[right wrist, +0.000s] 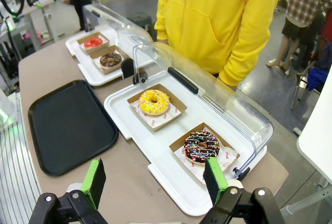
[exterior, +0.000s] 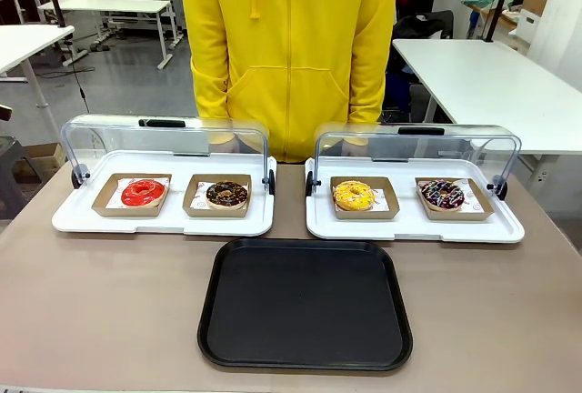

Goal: Move the first donut from the left to the tray.
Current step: Pick up the Paper togo box containing the Donut indicated by the person and place it on the Handle tray.

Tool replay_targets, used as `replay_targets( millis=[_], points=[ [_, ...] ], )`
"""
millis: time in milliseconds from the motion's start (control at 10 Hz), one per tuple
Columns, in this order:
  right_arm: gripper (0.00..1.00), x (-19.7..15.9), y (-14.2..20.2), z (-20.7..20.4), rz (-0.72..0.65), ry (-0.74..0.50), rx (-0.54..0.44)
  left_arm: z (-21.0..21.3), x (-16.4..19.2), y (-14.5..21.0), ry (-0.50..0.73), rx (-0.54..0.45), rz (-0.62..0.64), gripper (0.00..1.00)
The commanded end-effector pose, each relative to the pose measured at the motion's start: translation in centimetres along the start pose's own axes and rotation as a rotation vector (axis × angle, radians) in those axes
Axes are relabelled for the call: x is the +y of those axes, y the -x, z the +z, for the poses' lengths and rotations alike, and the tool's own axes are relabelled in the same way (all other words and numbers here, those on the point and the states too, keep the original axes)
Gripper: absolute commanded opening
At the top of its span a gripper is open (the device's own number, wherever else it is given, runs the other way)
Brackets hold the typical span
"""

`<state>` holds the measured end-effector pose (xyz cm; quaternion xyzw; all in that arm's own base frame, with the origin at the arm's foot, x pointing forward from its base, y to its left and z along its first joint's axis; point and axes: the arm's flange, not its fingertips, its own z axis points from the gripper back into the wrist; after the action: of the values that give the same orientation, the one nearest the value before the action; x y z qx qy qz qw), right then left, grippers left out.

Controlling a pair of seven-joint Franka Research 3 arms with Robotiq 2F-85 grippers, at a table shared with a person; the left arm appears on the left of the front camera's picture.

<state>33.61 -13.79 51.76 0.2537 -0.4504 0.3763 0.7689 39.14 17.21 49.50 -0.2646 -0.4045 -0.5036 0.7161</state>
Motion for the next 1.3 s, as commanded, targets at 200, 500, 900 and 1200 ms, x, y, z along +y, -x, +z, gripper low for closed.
replay_targets(
  millis=[200, 500, 900, 1200],
  points=[
    [1.00, -0.29, -0.19, -0.15, 0.022, 0.000, -0.029, 0.10, -0.08, -0.10, 0.001, -0.006, -0.012, 1.00],
    [1.00, -0.29, -0.19, -0.15, 0.022, 0.000, -0.029, 0.10, -0.08, -0.10, 0.001, -0.006, -0.012, 1.00],
    [1.00, -0.29, -0.19, -0.15, 0.022, 0.000, -0.029, 0.10, -0.08, -0.10, 0.001, -0.006, -0.012, 1.00],
    [1.00, -0.29, -0.19, -0.15, 0.022, 0.000, -0.029, 0.10, -0.08, -0.10, 0.001, -0.006, -0.012, 1.00]
  ],
)
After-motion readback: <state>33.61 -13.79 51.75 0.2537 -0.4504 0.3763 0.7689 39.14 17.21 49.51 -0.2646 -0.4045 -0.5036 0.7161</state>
